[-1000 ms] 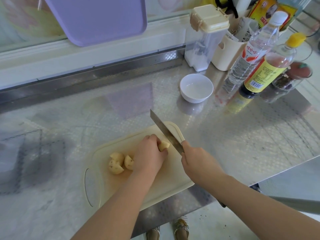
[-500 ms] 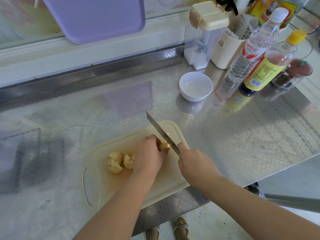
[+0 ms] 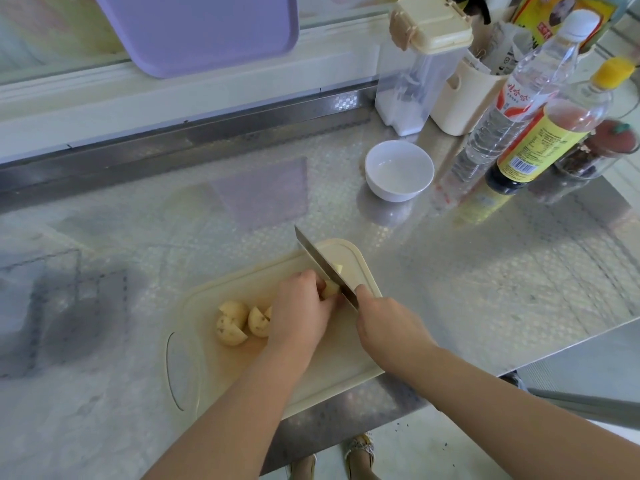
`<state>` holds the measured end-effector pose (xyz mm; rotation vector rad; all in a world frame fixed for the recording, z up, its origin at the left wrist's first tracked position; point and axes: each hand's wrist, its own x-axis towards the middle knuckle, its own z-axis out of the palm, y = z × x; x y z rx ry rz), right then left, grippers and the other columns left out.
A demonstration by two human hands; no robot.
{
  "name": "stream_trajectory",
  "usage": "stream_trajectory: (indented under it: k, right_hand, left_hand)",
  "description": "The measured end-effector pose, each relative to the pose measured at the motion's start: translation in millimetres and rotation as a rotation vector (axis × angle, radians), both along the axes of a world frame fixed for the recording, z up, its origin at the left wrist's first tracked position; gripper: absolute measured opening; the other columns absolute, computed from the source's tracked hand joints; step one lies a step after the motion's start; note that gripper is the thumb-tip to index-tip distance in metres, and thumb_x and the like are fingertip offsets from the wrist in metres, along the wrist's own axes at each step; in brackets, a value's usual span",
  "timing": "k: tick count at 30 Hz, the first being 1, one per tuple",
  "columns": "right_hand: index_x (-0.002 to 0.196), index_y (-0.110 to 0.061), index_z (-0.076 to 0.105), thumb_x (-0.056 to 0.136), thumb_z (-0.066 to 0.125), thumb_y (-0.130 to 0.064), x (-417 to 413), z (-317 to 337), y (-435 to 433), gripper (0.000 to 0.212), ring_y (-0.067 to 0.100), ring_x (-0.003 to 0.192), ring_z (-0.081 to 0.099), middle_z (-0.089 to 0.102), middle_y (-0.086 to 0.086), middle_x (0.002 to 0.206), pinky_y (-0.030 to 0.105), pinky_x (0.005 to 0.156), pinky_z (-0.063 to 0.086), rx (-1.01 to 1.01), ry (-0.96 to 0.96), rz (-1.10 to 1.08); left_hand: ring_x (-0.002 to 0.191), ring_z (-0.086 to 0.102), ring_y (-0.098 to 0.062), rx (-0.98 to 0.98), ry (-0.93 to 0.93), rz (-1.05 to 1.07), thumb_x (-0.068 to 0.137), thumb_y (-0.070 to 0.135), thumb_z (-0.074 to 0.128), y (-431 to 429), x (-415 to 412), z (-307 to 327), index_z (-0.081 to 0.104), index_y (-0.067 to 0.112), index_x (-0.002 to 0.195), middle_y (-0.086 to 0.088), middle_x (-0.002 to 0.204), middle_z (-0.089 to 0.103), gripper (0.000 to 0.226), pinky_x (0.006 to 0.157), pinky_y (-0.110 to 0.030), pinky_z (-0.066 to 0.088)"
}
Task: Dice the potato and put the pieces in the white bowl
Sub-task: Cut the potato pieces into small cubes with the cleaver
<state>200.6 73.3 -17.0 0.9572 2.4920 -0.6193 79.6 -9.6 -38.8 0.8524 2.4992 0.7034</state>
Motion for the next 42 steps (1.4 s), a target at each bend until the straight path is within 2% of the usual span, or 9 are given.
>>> stream_trajectory:
  k: [4, 9, 15, 20, 27, 31, 33, 39, 42]
  right_hand:
    - [0.116, -0.019, 0.04, 0.101, 0.035, -0.014, 1, -4, 2, 0.017, 0.023, 0.061, 0.054, 0.048, 0.003, 0.071, 0.038, 0.052, 0.044, -0.003, -0.004, -0.021]
    - [0.115, -0.017, 0.044, 0.104, 0.035, -0.027, 4, -2, 15, 0.017, 0.027, 0.069, 0.06, 0.057, 0.007, 0.077, 0.049, 0.068, 0.056, -0.072, 0.065, -0.05]
    - [0.12, -0.019, 0.042, 0.105, 0.034, -0.025, 6, 4, 19, 0.018, 0.029, 0.072, 0.06, 0.053, 0.006, 0.077, 0.045, 0.066, 0.055, -0.019, 0.056, 0.025]
    - [0.118, -0.017, 0.042, 0.104, 0.036, -0.023, 8, 12, 18, 0.016, 0.031, 0.067, 0.054, 0.044, 0.002, 0.069, 0.036, 0.057, 0.04, 0.038, 0.093, 0.07]
    - [0.115, -0.019, 0.042, 0.105, 0.035, -0.024, 9, 16, 12, 0.014, 0.03, 0.07, 0.06, 0.049, 0.003, 0.074, 0.044, 0.064, 0.053, 0.019, 0.053, 0.101]
    - [0.116, -0.019, 0.04, 0.105, 0.033, -0.023, 8, 13, 12, 0.013, 0.026, 0.065, 0.055, 0.047, 0.002, 0.072, 0.041, 0.06, 0.048, 0.02, 0.035, 0.111]
    - [0.115, -0.018, 0.04, 0.104, 0.033, -0.022, 8, 10, 13, 0.013, 0.025, 0.063, 0.052, 0.046, 0.002, 0.072, 0.039, 0.058, 0.045, 0.024, 0.026, 0.112]
    - [0.104, -0.02, 0.034, 0.103, 0.035, -0.021, 2, 3, 14, 0.001, 0.031, 0.07, 0.058, 0.046, 0.003, 0.072, 0.043, 0.063, 0.051, -0.018, -0.006, 0.113]
    - [0.103, -0.022, 0.031, 0.104, 0.033, -0.02, 2, 0, 13, 0.003, 0.029, 0.068, 0.057, 0.046, 0.002, 0.073, 0.042, 0.062, 0.05, -0.019, -0.013, 0.117]
  left_hand:
    - [0.078, 0.062, -0.02, -0.005, -0.026, 0.003, 0.08, 0.04, 0.073, -2, 0, 0, 0.063, 0.017, 0.088, 0.001, 0.083, 0.065, 0.026, 0.069, -0.036, 0.051]
    - [0.074, 0.059, -0.013, 0.016, 0.013, -0.054, 0.085, 0.038, 0.07, -6, -1, 2, 0.063, 0.021, 0.09, 0.006, 0.084, 0.061, 0.019, 0.067, -0.031, 0.05]
    - [0.081, 0.06, -0.016, 0.062, 0.027, -0.115, 0.086, 0.032, 0.071, -8, -10, 0, 0.07, 0.018, 0.094, 0.003, 0.092, 0.062, 0.015, 0.072, -0.033, 0.05]
    - [0.087, 0.064, -0.016, 0.038, 0.032, -0.111, 0.085, 0.027, 0.072, -10, -11, -1, 0.07, 0.021, 0.1, 0.004, 0.099, 0.068, 0.017, 0.078, -0.034, 0.053]
    - [0.084, 0.065, -0.013, 0.056, 0.048, -0.116, 0.084, 0.028, 0.073, -9, -11, -2, 0.071, 0.02, 0.097, 0.004, 0.096, 0.069, 0.016, 0.077, -0.032, 0.053]
    - [0.086, 0.065, -0.016, 0.057, 0.064, -0.114, 0.085, 0.03, 0.073, -9, -11, -3, 0.071, 0.019, 0.099, 0.003, 0.097, 0.069, 0.018, 0.077, -0.034, 0.053]
    - [0.085, 0.065, -0.017, 0.057, 0.072, -0.112, 0.085, 0.031, 0.073, -9, -10, -3, 0.071, 0.019, 0.1, 0.002, 0.096, 0.07, 0.019, 0.074, -0.03, 0.051]
    - [0.087, 0.064, -0.017, 0.058, 0.082, -0.097, 0.086, 0.033, 0.071, -9, -8, 0, 0.07, 0.018, 0.1, 0.002, 0.096, 0.069, 0.02, 0.067, -0.025, 0.039]
    - [0.086, 0.064, -0.017, 0.049, 0.082, -0.102, 0.086, 0.033, 0.072, -9, -8, -2, 0.07, 0.018, 0.099, 0.002, 0.095, 0.07, 0.02, 0.07, -0.028, 0.044]
